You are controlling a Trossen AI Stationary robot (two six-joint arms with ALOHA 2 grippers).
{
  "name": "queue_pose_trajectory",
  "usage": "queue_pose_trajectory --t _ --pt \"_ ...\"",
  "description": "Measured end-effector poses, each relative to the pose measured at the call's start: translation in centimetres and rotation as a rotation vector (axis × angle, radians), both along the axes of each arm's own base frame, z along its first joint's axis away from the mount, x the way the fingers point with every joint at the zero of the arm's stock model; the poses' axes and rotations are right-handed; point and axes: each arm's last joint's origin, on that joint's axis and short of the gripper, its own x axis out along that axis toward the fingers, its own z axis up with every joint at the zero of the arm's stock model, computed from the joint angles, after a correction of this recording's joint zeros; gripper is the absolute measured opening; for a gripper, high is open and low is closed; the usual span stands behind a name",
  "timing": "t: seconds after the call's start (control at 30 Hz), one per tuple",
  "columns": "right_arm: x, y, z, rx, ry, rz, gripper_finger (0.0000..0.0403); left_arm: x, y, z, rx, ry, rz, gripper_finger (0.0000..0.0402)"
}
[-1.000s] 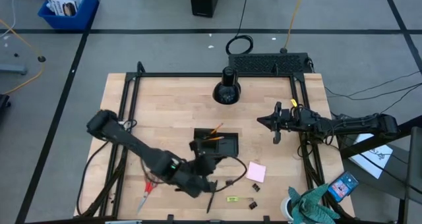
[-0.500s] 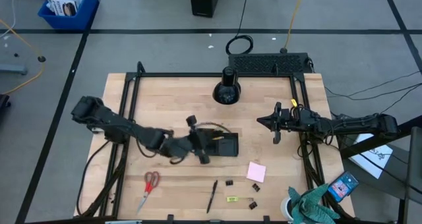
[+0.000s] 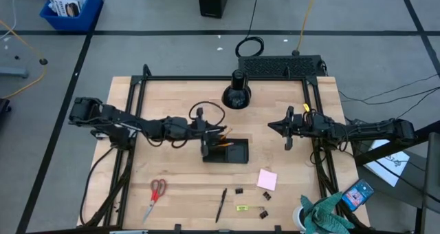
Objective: Pick and place office supplies into organizer
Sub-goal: Put the black pen into the black desk organizer, then put the black pen into black desk organizer
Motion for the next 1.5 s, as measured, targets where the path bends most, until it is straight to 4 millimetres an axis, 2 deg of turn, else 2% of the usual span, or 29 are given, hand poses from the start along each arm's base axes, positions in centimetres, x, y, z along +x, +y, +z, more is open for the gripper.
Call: queue_pose_trajectory --t 0.37,0.53,0.67,0.97,1.5 --pt "0.0 0.0 -0.1 -0.002 0.009 -0.001 0.0009 -0.1 0.1 -1.6 -0.053 0.143 -0.037 0.0015" --pt "0.0 0.0 -0.1 -0.022 0.012 -0.002 0.0009 0.6 0.4 -3.2 -0.083 0.172 -0.017 0.0008" --pt "0.0 0.0 -0.1 -0.019 0.011 -0.001 0.0009 0.9 0.5 -4.5 -0.104 0.214 -0.002 0.0019" --pt "0.0 0.0 -0.1 -0.017 0.010 0.000 0.0009 1.0 0.5 -4.9 -0.128 0.233 0.006 0.0009" --pt "0.0 0.0 -0.1 -0.017 0.011 0.001 0.0009 0.8 0.3 -5.0 -0.165 0.240 0.058 0.0186"
